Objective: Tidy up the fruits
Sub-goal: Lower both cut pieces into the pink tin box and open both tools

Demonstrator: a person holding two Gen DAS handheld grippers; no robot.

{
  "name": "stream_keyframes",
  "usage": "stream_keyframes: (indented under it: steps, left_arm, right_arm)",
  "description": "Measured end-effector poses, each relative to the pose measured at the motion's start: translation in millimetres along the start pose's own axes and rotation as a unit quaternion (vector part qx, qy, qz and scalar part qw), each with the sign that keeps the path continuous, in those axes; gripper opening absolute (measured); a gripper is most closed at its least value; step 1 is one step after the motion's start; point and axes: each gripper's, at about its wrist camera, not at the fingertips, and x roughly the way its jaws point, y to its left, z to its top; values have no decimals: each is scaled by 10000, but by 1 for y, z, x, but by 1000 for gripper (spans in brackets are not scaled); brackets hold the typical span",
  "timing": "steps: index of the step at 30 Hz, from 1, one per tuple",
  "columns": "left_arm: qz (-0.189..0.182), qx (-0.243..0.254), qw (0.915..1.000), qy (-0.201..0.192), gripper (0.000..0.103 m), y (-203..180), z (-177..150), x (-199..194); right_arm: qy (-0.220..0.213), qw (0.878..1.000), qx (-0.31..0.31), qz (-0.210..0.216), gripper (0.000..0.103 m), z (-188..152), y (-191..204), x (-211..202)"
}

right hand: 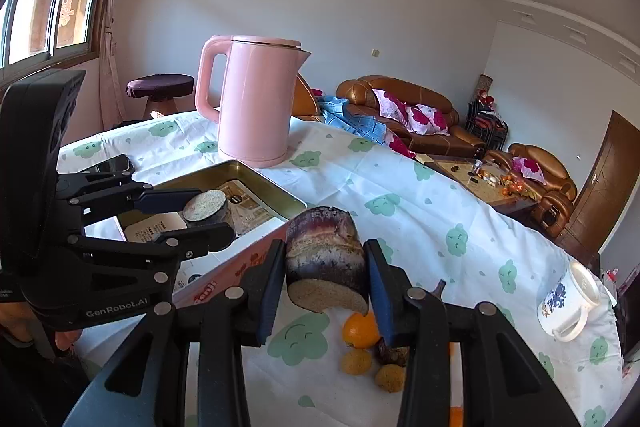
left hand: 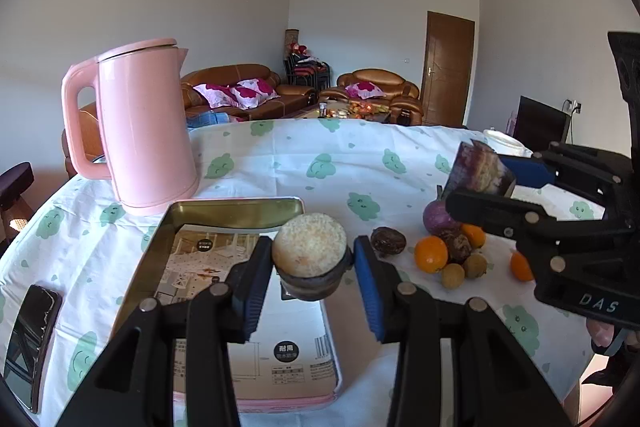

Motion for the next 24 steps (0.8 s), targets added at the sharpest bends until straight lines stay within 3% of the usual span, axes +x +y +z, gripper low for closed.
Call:
stream_keyframes:
  steps: [11,24]
  left_arm:
    - [294,-94,9995,74,43,30,4,10]
    - [532,-178,9981,247,43,57,5,26]
  right_arm:
    - [-110,9994,-208,246,41,27,24,23]
    - [-19,9984,-149,545,41,33,39,56]
